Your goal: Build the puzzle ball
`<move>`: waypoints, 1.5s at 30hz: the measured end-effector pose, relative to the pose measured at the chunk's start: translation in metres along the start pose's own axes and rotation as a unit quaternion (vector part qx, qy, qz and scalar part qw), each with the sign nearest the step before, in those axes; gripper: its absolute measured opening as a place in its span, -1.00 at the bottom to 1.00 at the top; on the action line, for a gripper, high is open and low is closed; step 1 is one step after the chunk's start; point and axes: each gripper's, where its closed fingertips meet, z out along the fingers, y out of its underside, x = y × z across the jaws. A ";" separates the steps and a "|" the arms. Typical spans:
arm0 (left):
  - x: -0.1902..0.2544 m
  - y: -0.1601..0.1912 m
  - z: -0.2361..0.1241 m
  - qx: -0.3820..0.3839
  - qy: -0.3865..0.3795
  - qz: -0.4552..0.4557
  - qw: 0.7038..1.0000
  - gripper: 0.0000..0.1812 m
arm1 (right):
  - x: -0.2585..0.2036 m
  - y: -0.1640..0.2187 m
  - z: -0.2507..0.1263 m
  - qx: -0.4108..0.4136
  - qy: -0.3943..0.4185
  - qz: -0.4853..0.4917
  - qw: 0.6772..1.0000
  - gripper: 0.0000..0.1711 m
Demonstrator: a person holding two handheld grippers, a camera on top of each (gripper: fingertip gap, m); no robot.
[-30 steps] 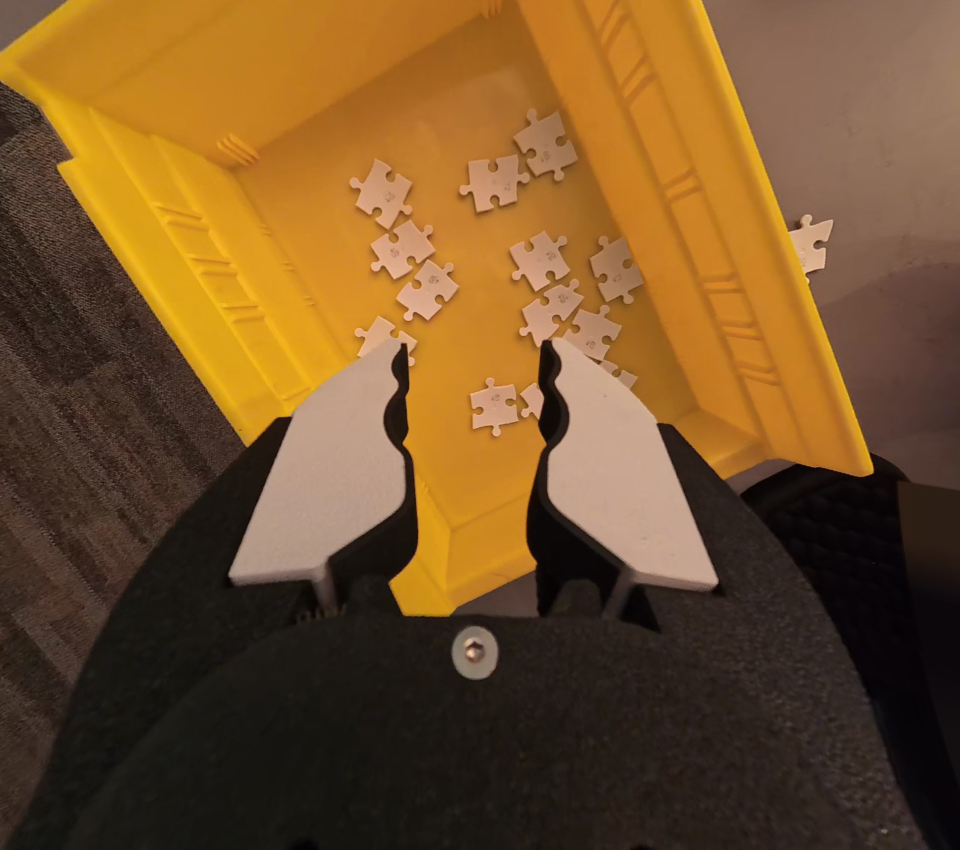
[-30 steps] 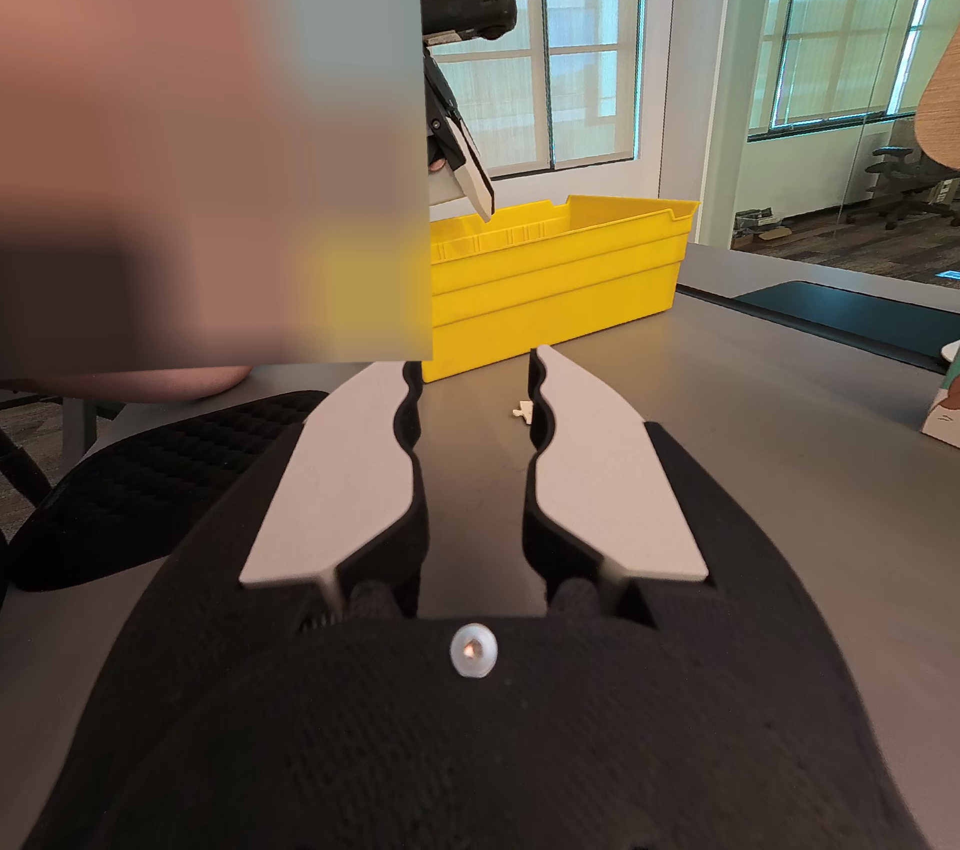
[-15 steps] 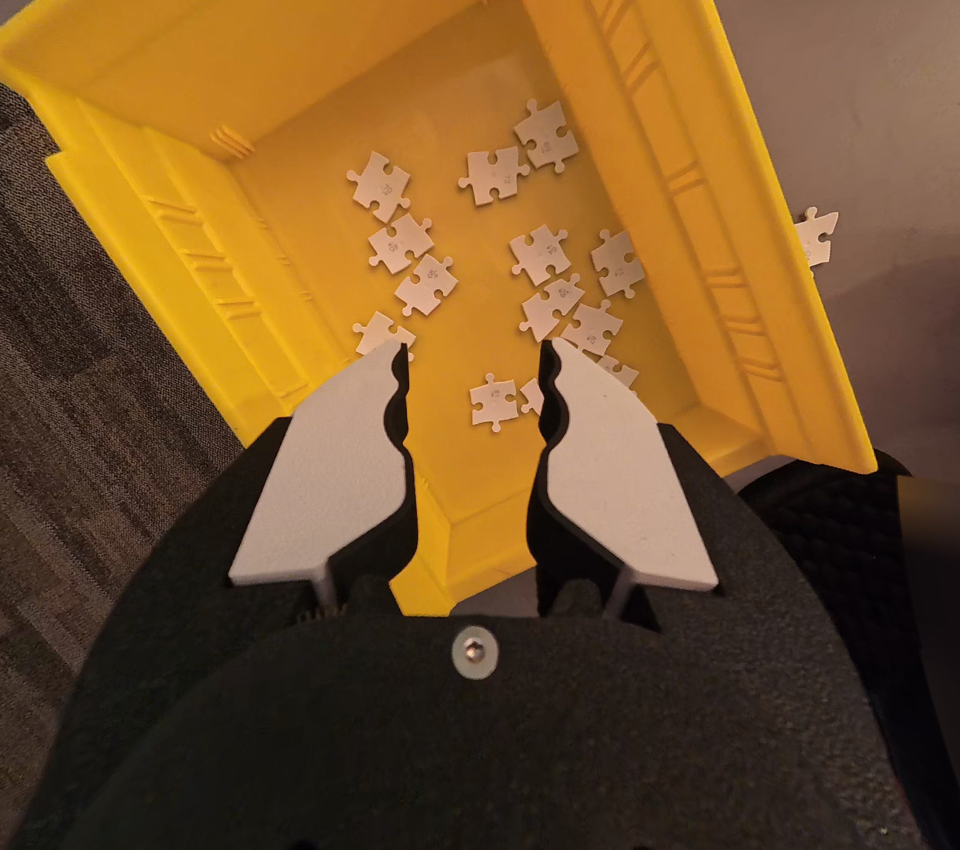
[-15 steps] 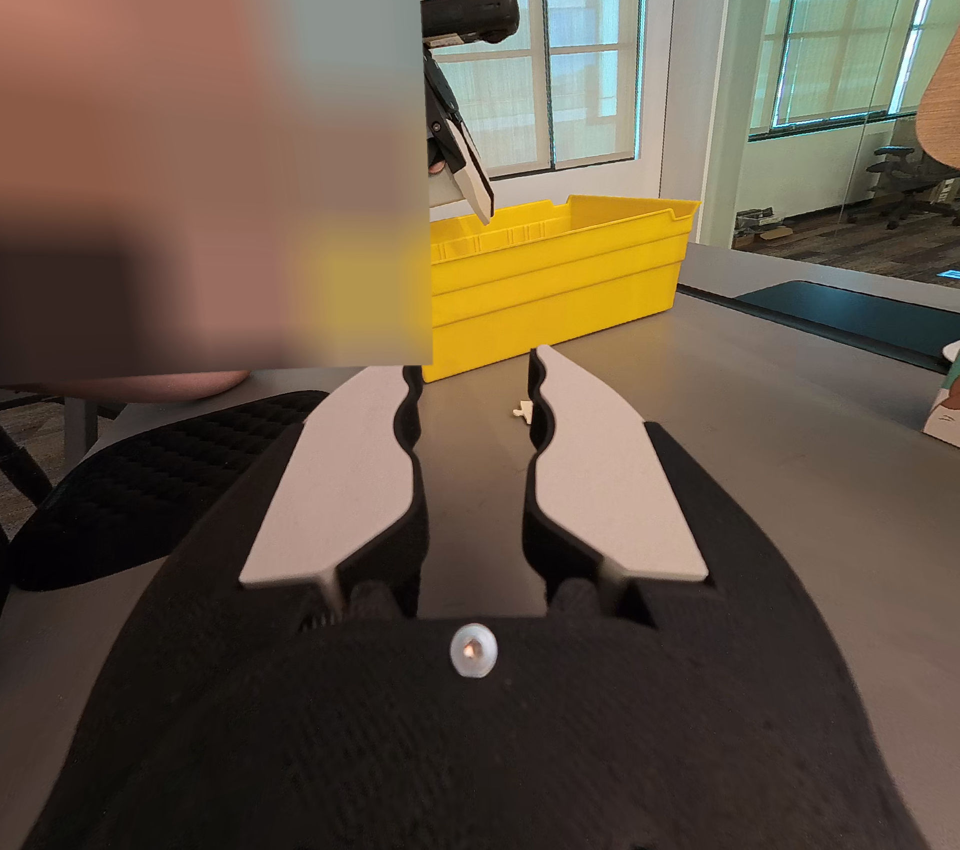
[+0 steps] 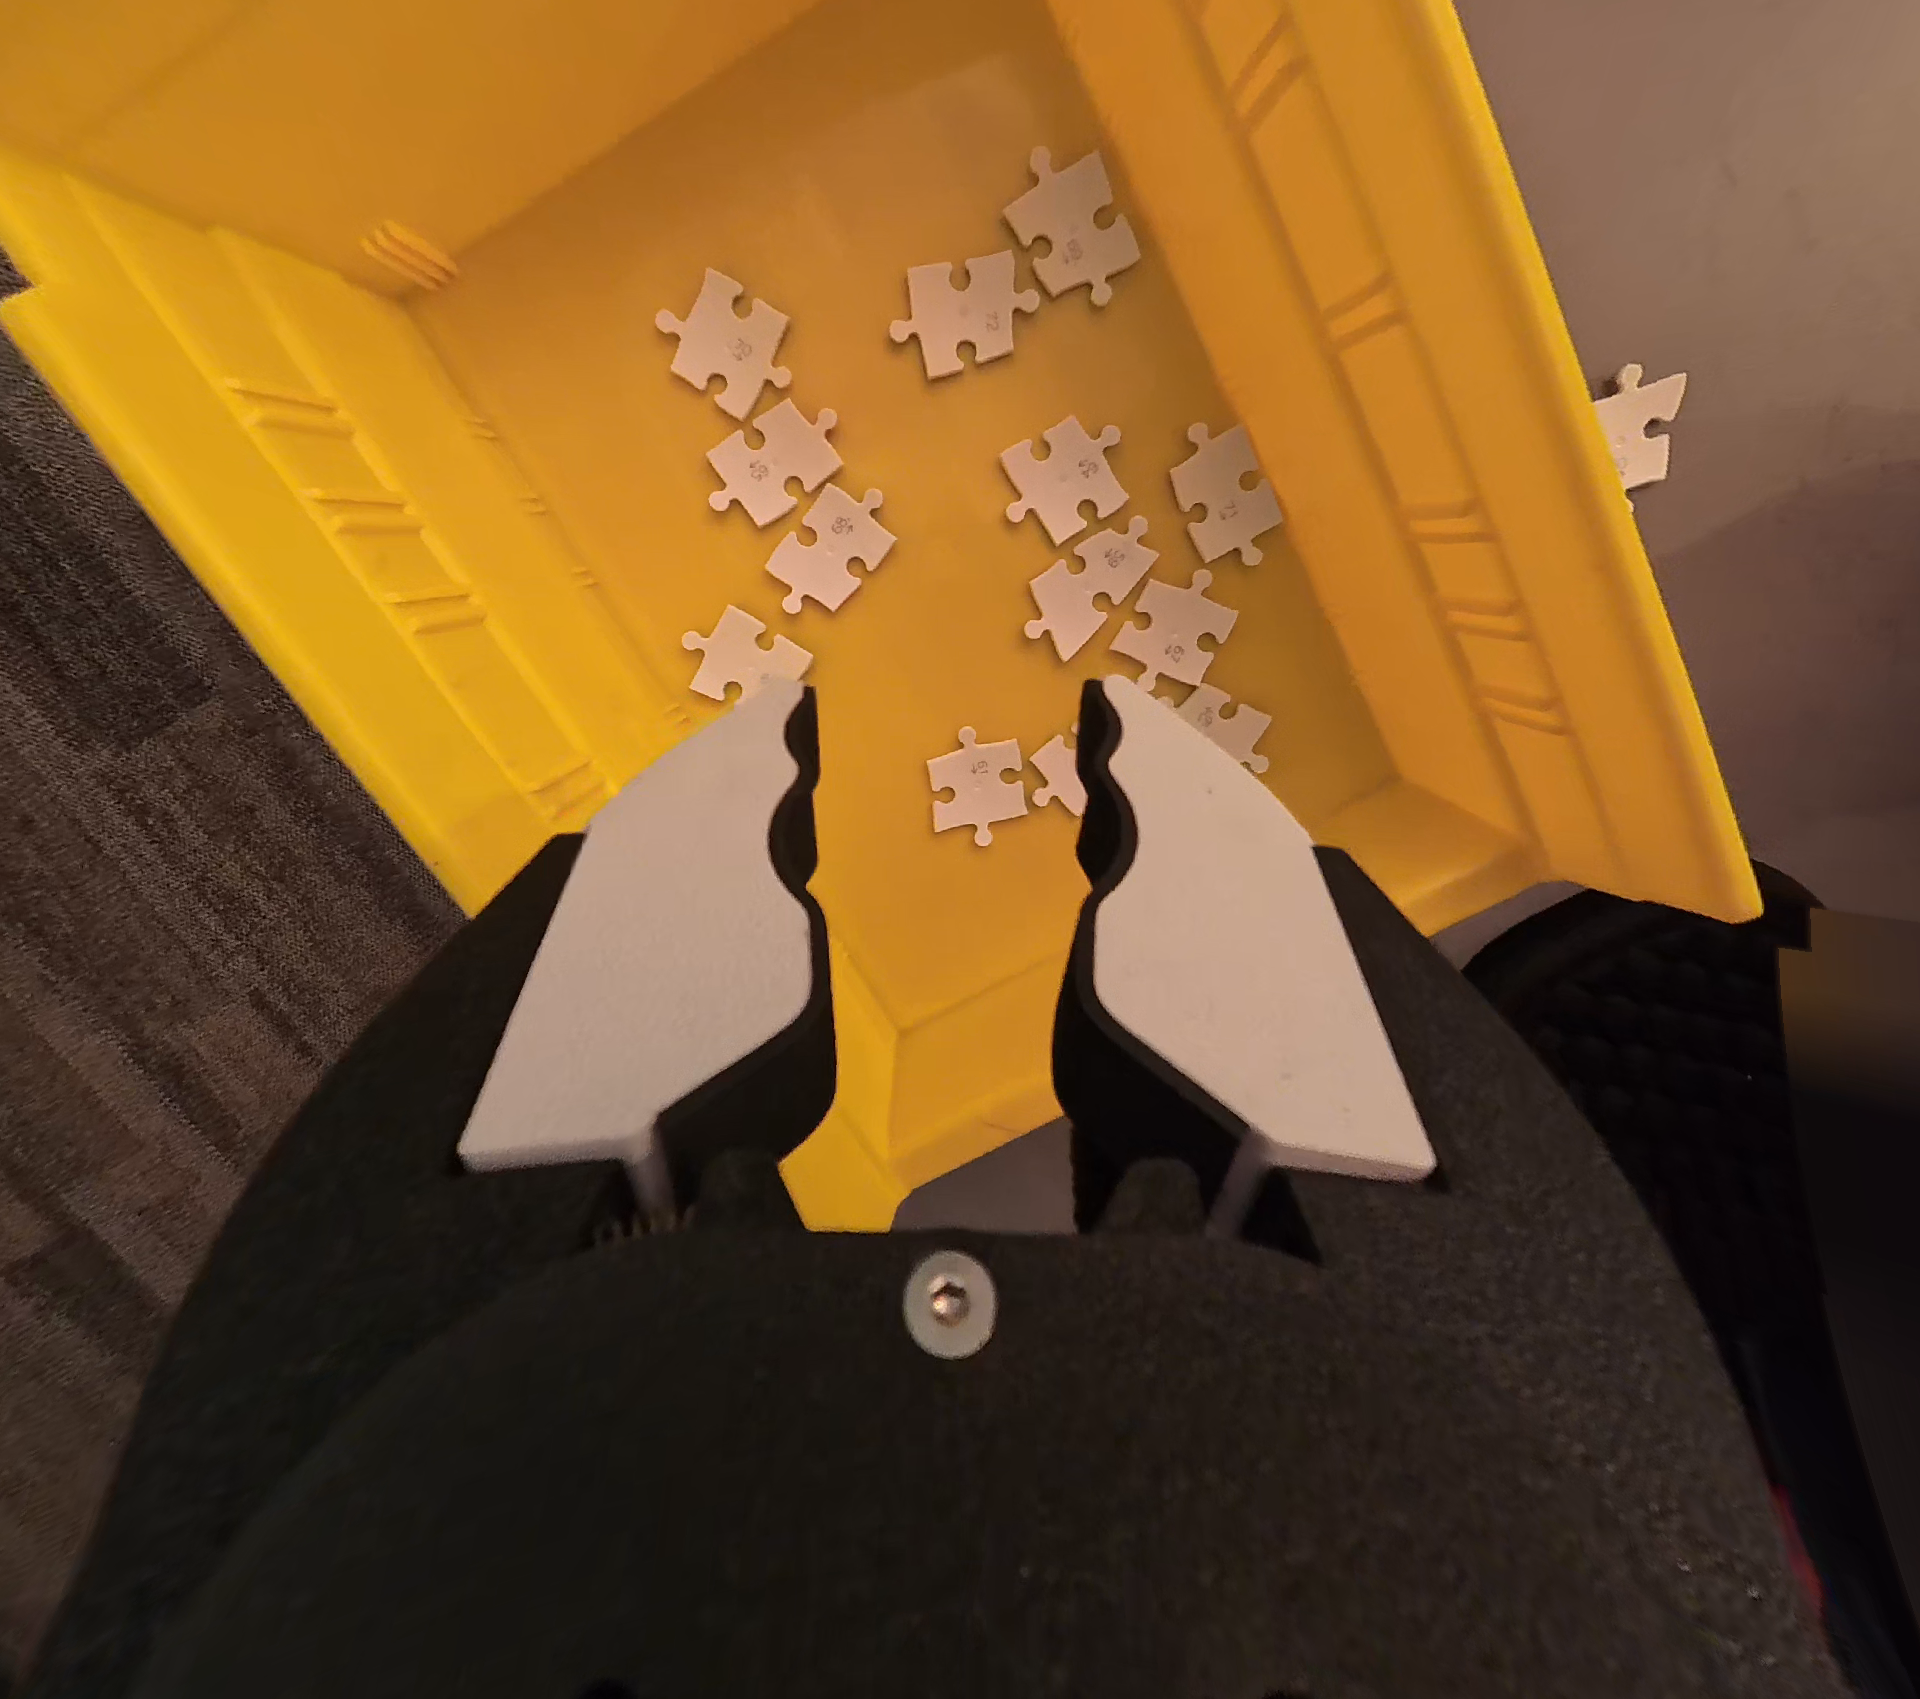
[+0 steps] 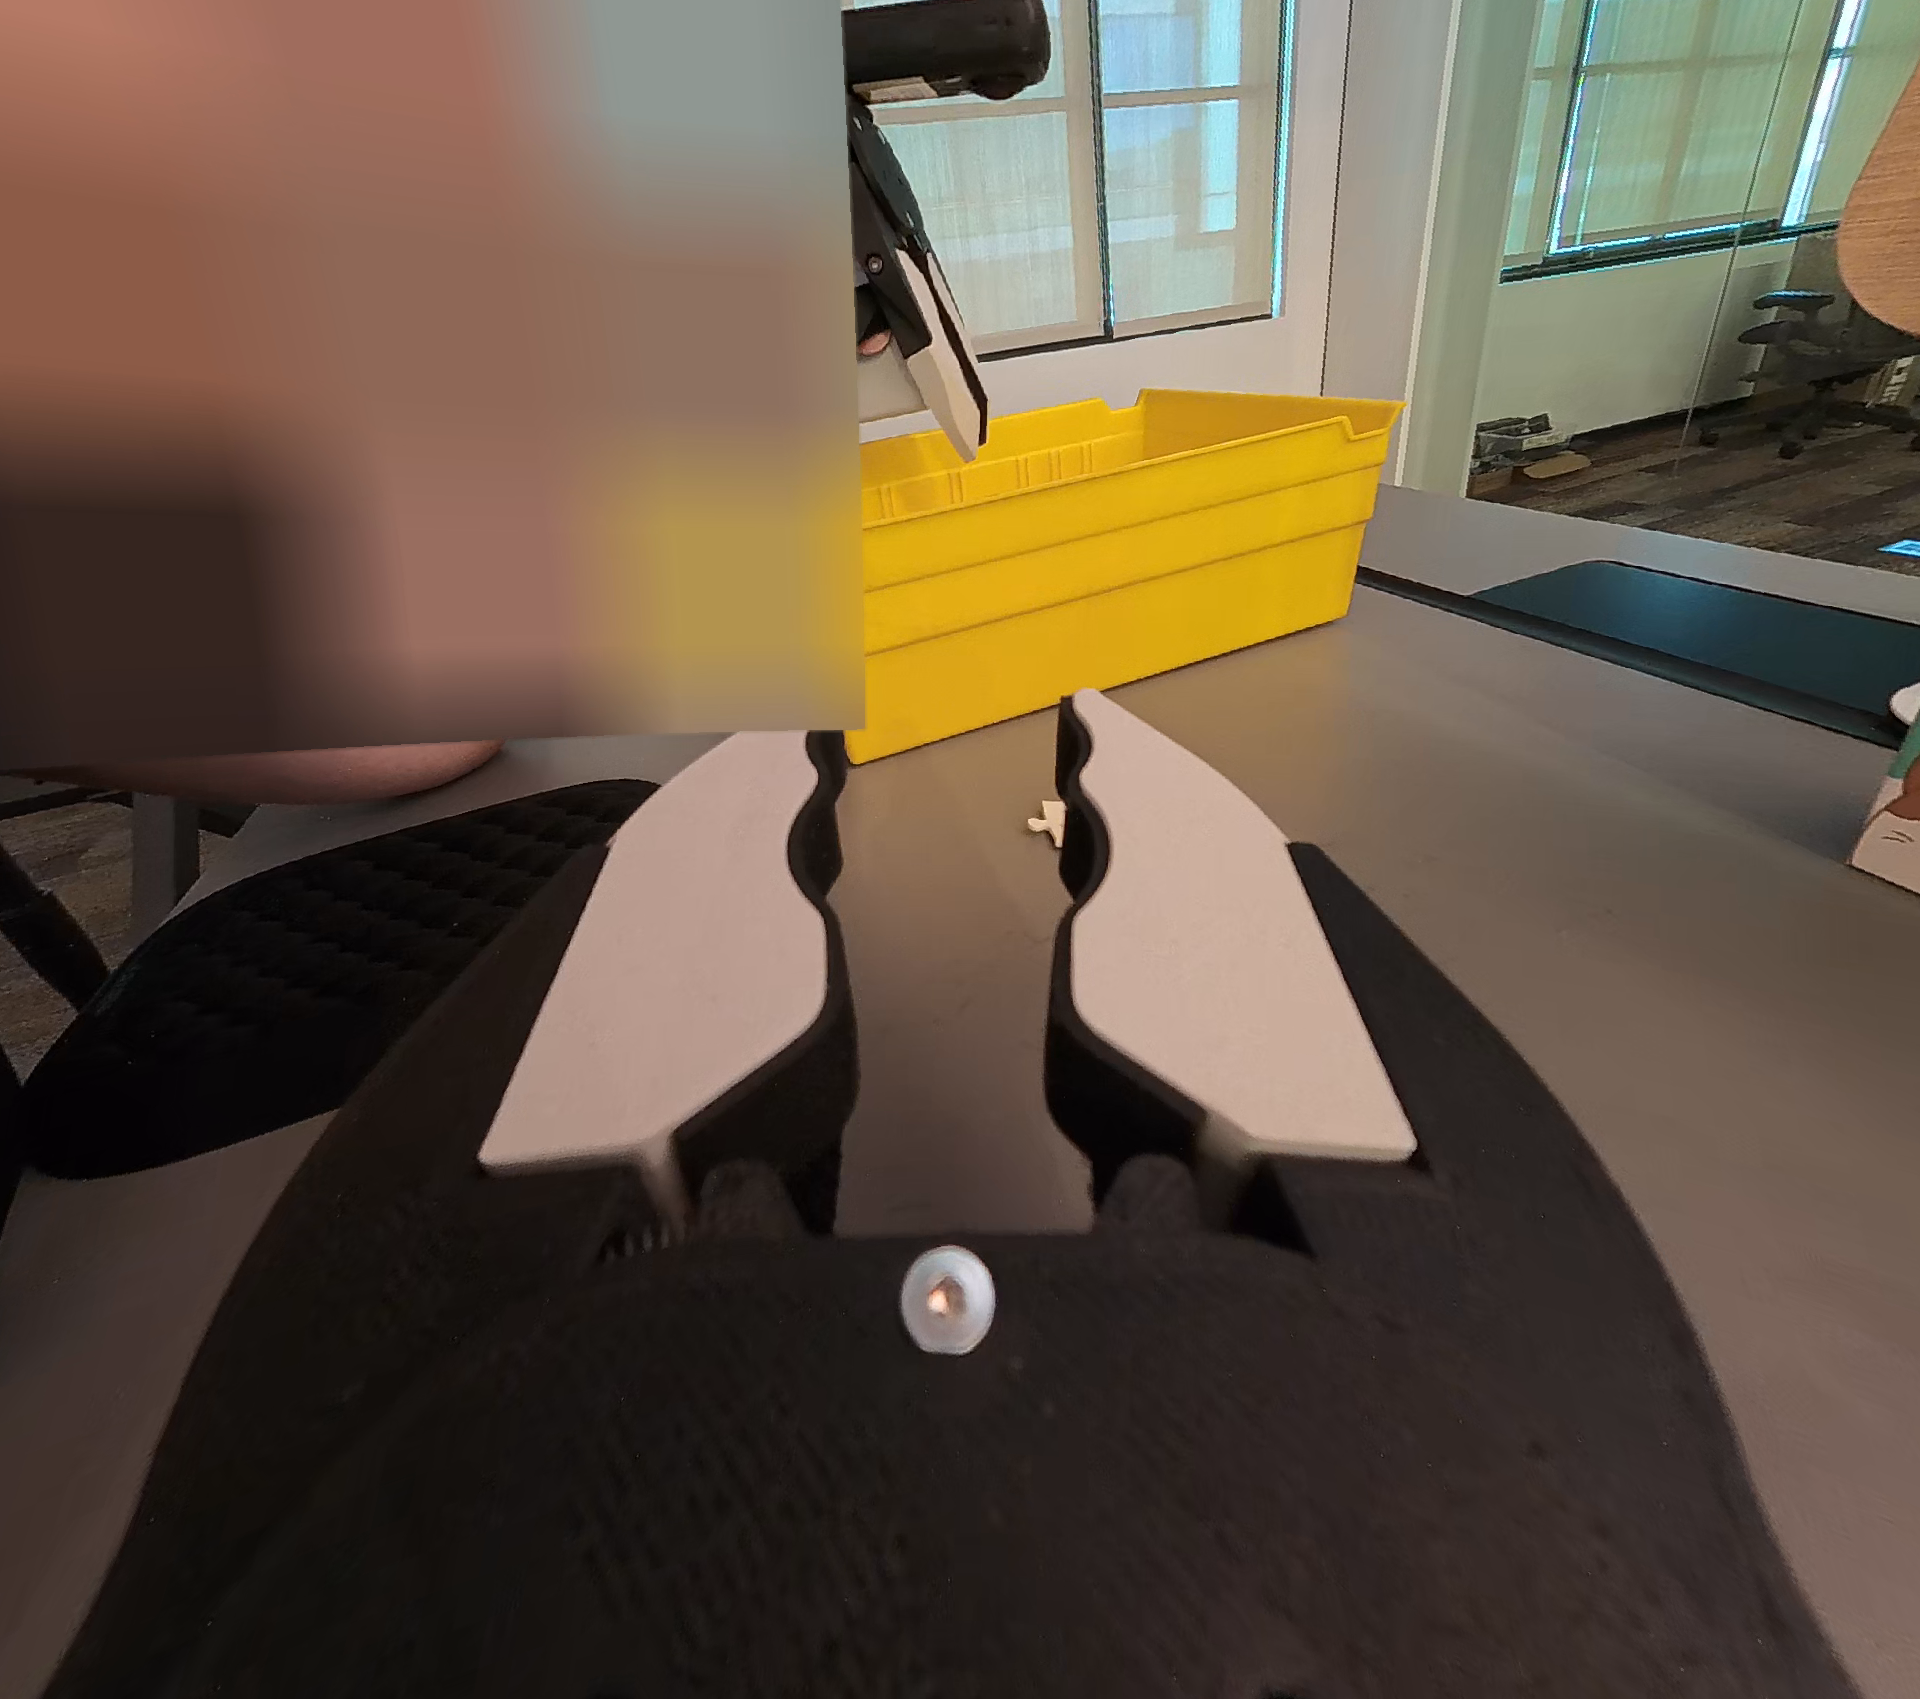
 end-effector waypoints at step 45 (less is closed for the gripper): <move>0.032 0.011 0.038 -0.007 0.006 0.363 0.932 -0.73 | -0.003 -0.002 -0.001 0.004 -0.022 0.011 1.000 -0.54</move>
